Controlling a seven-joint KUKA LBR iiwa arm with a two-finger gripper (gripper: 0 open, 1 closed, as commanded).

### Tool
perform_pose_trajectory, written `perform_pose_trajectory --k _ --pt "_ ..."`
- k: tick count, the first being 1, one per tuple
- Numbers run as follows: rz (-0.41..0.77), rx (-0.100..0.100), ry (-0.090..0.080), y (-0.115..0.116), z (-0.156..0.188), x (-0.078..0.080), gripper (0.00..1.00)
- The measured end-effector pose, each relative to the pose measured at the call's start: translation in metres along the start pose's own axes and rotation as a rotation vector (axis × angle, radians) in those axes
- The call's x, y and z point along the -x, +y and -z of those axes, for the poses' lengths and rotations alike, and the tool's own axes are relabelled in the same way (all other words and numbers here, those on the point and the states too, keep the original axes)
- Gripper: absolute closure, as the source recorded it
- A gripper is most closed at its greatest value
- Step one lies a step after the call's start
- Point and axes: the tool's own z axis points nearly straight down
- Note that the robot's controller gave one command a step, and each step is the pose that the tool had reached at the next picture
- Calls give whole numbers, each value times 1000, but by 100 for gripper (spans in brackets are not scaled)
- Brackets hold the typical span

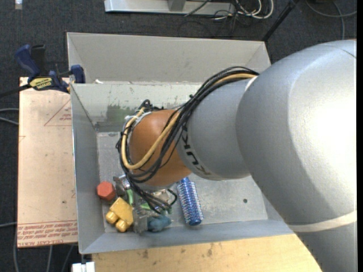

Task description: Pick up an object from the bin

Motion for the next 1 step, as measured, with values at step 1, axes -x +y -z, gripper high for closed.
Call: perform_pose_trajectory --k 1 --pt "-4 -1 1 -2 1 0 100"
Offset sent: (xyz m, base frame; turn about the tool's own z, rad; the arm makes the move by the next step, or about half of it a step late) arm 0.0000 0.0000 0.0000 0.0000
